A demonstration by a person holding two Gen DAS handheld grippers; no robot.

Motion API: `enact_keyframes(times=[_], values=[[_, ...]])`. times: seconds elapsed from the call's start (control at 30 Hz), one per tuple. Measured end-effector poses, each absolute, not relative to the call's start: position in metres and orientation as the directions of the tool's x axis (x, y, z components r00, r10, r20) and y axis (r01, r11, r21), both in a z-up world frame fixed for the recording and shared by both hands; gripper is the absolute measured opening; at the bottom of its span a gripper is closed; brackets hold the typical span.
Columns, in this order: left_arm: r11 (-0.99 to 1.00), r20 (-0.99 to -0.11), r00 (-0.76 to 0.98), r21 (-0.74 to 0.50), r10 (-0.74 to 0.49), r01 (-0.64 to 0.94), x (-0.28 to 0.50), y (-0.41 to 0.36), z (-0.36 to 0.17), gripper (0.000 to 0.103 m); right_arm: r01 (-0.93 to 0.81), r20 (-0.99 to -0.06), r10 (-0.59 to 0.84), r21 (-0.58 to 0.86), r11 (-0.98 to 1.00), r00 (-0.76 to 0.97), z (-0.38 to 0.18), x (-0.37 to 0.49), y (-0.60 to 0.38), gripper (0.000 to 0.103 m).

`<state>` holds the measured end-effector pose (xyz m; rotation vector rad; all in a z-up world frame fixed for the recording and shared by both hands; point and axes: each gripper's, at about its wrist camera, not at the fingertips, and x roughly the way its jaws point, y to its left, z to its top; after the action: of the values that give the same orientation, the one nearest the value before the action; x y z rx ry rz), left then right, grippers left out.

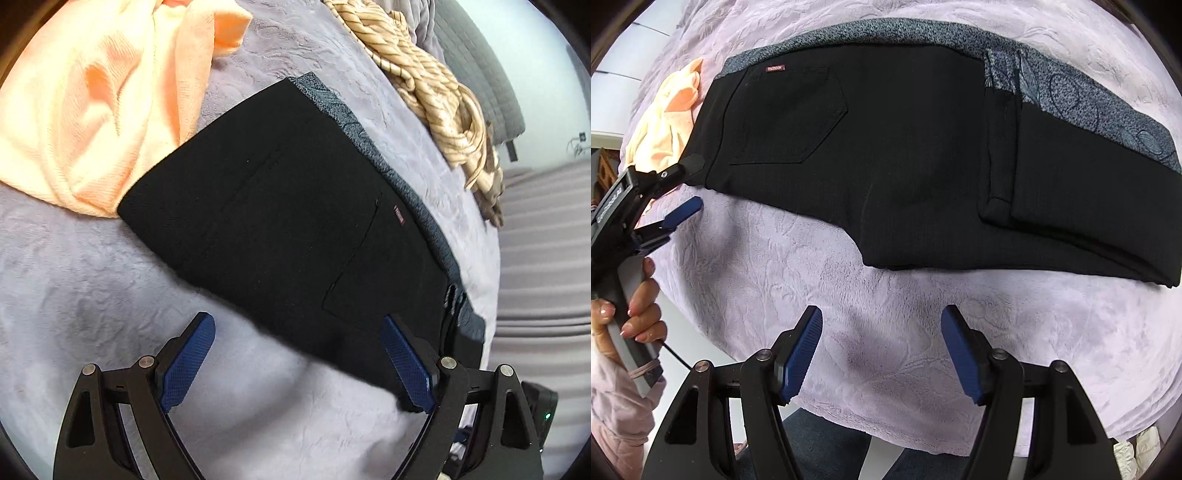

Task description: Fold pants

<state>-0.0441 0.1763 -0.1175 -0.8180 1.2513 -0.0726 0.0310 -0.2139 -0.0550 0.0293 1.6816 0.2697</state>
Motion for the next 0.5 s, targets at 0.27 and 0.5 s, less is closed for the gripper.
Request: enact_keyframes(times=[0.27,0.5], values=[[0.691,-0.781,0.387,-0.618,-0.489,-0.374,-0.033,0.166,-0.129,0.092,-0.147,-0.973,0.168,0.191,0.971,-0.156,-0.066,0.028,-0.210,0.071],[0.731,-0.795,0.442,-0.581,-0.415,-0.358,-0.022,0.150,-0.097,0.092,-0.154,-0.974,0.178,0.199,0.968,-0.139,-0.064,0.033,-0.205,0.071]])
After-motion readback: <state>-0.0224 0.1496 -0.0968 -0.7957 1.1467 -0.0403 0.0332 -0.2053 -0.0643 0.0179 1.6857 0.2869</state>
